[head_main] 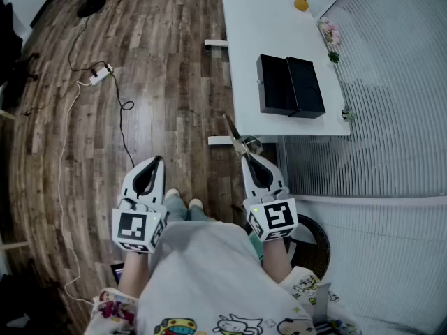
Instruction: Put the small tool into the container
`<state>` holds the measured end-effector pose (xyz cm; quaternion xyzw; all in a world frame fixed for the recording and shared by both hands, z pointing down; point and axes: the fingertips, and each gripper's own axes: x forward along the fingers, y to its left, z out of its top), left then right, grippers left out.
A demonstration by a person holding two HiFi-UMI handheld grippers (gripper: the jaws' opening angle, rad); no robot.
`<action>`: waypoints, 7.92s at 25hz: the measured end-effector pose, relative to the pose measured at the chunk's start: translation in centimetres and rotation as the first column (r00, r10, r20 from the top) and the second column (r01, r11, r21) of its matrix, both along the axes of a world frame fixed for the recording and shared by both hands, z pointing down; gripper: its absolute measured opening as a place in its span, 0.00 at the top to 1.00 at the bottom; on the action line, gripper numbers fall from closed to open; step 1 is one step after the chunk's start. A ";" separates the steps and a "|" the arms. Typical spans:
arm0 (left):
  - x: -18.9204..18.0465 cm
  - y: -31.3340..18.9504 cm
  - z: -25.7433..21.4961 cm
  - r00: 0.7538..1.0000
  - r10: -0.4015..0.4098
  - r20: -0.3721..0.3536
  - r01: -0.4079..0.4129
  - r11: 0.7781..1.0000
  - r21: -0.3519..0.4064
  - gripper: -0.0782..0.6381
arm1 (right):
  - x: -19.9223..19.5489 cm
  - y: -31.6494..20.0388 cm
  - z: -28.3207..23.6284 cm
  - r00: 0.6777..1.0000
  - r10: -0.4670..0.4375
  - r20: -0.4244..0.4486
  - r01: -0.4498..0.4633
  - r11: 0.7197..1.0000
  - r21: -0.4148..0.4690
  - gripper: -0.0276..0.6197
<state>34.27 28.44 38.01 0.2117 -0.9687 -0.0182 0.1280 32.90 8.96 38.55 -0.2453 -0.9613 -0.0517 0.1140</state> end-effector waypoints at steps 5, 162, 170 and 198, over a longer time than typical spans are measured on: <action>1.6 -1.4 -0.4 1.000 -0.021 0.015 0.021 1.000 -0.015 0.88 | 1.6 -1.9 0.1 1.000 -0.001 -0.016 0.001 1.000 -0.028 0.95; -46.0 -40.4 2.0 -0.057 0.998 -0.030 -0.998 -0.056 0.033 0.88 | -27.1 -20.1 2.8 0.087 0.982 -0.169 -0.995 0.093 0.027 0.95; -46.1 -40.4 2.6 -0.042 0.998 -0.049 -0.999 -0.041 0.031 0.88 | -28.5 -20.3 4.5 0.185 0.955 -0.233 -0.981 0.195 0.020 0.95; -46.0 -39.5 3.8 -0.064 0.994 -0.088 -0.998 -0.063 0.014 0.88 | -30.9 -19.0 9.6 0.483 0.762 -0.432 -0.836 0.548 0.031 0.95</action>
